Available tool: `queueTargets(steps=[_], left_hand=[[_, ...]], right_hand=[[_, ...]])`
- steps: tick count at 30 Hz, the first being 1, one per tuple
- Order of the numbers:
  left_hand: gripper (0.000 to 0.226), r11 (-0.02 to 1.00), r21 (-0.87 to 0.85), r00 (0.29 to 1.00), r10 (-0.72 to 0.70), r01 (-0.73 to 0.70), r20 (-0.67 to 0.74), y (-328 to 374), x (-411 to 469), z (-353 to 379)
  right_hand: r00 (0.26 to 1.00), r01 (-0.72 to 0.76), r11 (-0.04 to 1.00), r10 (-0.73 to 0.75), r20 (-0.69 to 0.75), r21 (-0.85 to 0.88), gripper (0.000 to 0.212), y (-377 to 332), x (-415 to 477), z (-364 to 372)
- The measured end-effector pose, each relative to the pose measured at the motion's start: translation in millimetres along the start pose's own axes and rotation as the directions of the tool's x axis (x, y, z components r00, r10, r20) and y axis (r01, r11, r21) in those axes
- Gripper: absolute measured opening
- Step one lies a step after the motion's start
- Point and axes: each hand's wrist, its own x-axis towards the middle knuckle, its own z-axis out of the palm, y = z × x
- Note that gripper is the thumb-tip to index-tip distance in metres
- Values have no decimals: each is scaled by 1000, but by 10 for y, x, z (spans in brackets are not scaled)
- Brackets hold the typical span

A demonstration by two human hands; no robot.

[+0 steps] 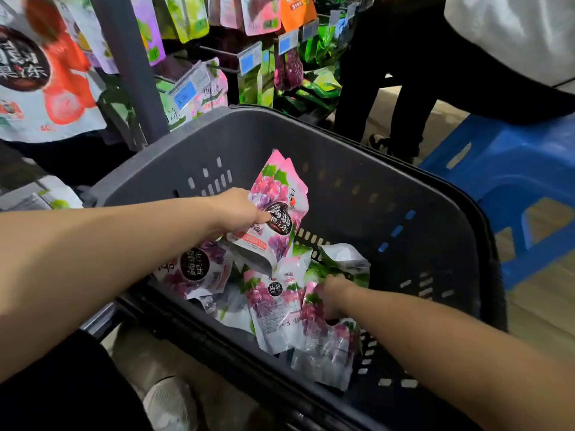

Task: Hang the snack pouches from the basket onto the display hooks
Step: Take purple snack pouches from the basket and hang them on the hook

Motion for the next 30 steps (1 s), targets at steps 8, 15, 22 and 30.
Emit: queueTargets(steps=[8, 15, 22, 30], left_hand=[[23, 1000, -18, 999, 9, -10, -51, -58, 13, -130], [27, 1000, -10, 991, 18, -20, -136, -51, -52, -193], [36, 993, 2, 981, 119, -120, -150, -18, -194, -276], [36, 982, 45, 943, 191, -186, -273, 17, -338, -315]], right_hand=[[995, 104, 990, -103, 14, -93, 20, 37, -292, -336], [875, 384, 922, -381, -298, -52, 13, 85, -1069, -965], [729, 553, 813, -365, -580, 182, 25, 313, -1641, -1310], [586, 606, 785, -331, -740, 128, 16, 399, -1745, -1506]])
